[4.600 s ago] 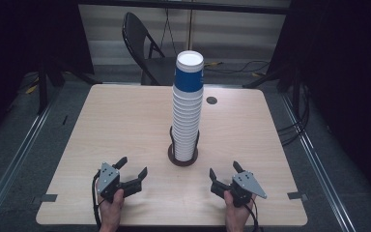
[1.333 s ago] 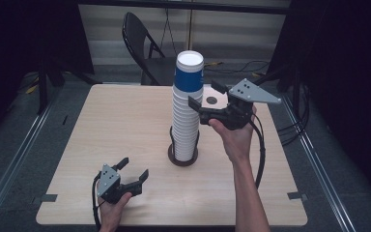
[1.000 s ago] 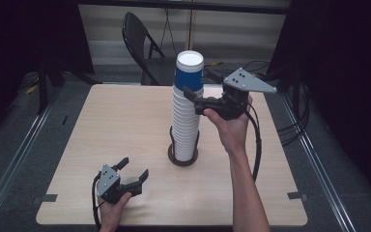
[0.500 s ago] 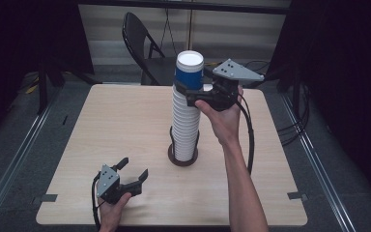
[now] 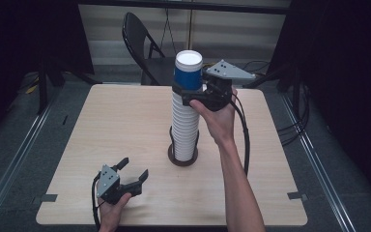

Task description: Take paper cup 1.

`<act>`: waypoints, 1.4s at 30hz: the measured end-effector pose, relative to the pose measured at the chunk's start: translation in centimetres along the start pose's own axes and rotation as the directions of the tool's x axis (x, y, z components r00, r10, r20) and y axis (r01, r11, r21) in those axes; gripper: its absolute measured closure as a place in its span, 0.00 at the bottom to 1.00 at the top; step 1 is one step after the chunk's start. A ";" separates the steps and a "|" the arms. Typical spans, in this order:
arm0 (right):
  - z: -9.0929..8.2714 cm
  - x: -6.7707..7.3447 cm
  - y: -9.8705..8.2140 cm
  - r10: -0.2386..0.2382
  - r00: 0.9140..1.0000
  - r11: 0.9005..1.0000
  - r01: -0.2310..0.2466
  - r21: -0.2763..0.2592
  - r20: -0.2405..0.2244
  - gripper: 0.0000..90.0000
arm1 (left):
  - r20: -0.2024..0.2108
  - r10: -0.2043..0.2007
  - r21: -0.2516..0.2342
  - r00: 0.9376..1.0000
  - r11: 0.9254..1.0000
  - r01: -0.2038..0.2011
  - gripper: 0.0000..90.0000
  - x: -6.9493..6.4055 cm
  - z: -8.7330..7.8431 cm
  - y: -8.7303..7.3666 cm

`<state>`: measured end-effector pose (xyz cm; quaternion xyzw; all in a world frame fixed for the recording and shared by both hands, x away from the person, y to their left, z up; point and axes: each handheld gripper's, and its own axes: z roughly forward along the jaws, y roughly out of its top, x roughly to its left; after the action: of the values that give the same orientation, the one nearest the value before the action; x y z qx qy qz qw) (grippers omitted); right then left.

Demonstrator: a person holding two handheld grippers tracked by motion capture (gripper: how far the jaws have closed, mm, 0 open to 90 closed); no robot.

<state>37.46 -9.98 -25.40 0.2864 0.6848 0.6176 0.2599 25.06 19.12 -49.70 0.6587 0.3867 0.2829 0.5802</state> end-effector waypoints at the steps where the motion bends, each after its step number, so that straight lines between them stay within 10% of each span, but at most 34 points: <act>1: 0.0 0.0 0.0 -0.001 1.000 1.000 0.001 0.000 -0.002 0.20 | -0.001 -0.002 -0.002 1.000 1.000 0.002 0.18 0.0 0.0 0.0; 25: -0.5 0.0 1.0 -0.016 1.000 0.999 0.016 -0.027 -0.004 0.21 | -0.010 -0.002 0.006 1.000 1.000 0.002 0.19 0.0 0.1 0.0; 34: -0.6 -0.2 1.3 -0.014 1.000 1.000 0.013 -0.024 -0.013 0.21 | 0.023 -0.006 0.090 1.000 0.996 0.004 0.17 -0.1 1.2 0.5; 38: -0.6 -0.3 1.3 -0.015 1.000 1.000 0.015 -0.024 -0.019 0.21 | 0.071 -0.046 0.052 0.996 0.998 0.042 0.17 0.2 1.6 2.4; 42: -0.5 -0.3 1.3 -0.013 1.000 1.000 0.012 -0.024 -0.020 0.21 | 0.118 -0.001 0.019 0.993 1.000 -0.001 0.17 -0.1 2.9 6.0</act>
<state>37.41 -10.50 -24.09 0.2727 0.6819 0.6269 0.2602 28.48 17.26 -44.32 0.6796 0.3543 0.2396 0.5960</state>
